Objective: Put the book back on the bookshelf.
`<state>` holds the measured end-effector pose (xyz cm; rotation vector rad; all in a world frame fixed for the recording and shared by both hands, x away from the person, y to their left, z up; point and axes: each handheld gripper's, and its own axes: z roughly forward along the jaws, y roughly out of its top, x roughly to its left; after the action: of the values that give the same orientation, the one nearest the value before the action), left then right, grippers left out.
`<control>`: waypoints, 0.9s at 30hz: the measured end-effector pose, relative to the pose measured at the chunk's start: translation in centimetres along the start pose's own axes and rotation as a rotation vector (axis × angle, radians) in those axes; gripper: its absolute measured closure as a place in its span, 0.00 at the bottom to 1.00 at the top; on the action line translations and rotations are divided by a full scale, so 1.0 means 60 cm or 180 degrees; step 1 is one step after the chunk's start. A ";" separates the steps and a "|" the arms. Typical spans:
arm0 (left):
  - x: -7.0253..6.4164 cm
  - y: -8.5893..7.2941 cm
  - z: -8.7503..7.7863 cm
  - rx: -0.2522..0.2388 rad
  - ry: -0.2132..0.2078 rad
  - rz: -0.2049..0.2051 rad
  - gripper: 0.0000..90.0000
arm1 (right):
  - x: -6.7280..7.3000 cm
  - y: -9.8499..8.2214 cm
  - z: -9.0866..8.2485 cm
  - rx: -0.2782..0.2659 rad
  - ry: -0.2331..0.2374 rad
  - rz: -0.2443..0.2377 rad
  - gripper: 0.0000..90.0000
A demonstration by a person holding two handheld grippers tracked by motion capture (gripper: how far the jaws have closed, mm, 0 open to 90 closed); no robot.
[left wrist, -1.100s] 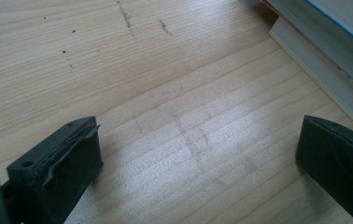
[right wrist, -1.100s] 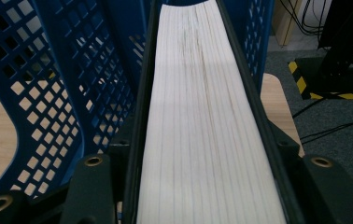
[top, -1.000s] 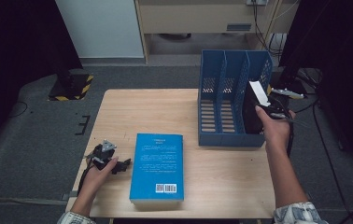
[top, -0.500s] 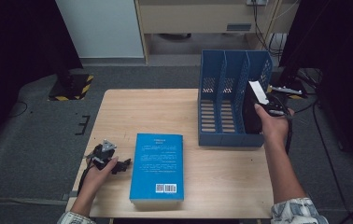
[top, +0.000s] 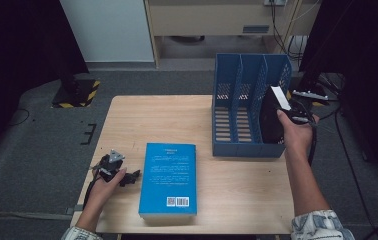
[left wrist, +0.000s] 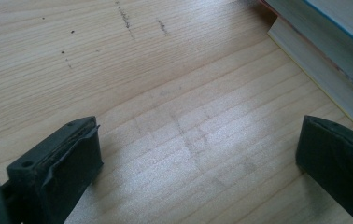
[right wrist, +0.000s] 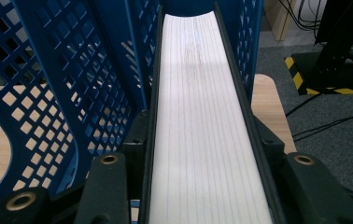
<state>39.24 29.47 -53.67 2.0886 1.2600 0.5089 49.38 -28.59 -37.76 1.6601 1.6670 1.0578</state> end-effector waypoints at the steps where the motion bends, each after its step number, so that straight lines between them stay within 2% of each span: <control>1: 0.000 0.000 0.000 0.0000 0.0000 0.0000 0.00 | 0.000 0.001 0.000 -0.0003 0.0004 -0.0014 0.59; 6: 0.000 0.000 0.000 0.0000 0.0000 0.0000 0.00 | -0.001 0.013 -0.002 -0.0052 0.0000 0.0013 0.59; 9: 0.000 0.000 0.000 0.0000 0.0000 0.0000 0.00 | 0.002 0.024 0.001 -0.0066 -0.0012 -0.0049 0.59; 16: 0.000 0.000 0.000 -0.0005 -0.0003 0.0003 0.00 | 0.004 0.045 0.020 -0.0021 -0.0034 -0.0114 0.59; 25: -0.001 0.000 0.001 -0.0014 -0.0002 -0.0001 0.00 | 0.008 0.064 0.041 -0.0031 -0.0035 -0.0129 0.59; 27: -0.001 0.000 0.001 -0.0014 -0.0003 -0.0001 0.00 | 0.007 0.066 0.045 -0.0017 -0.0040 -0.0086 0.59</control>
<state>39.27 29.41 -53.70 2.0846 1.2576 0.5100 53.79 -28.09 -35.86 1.6331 1.6725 1.0359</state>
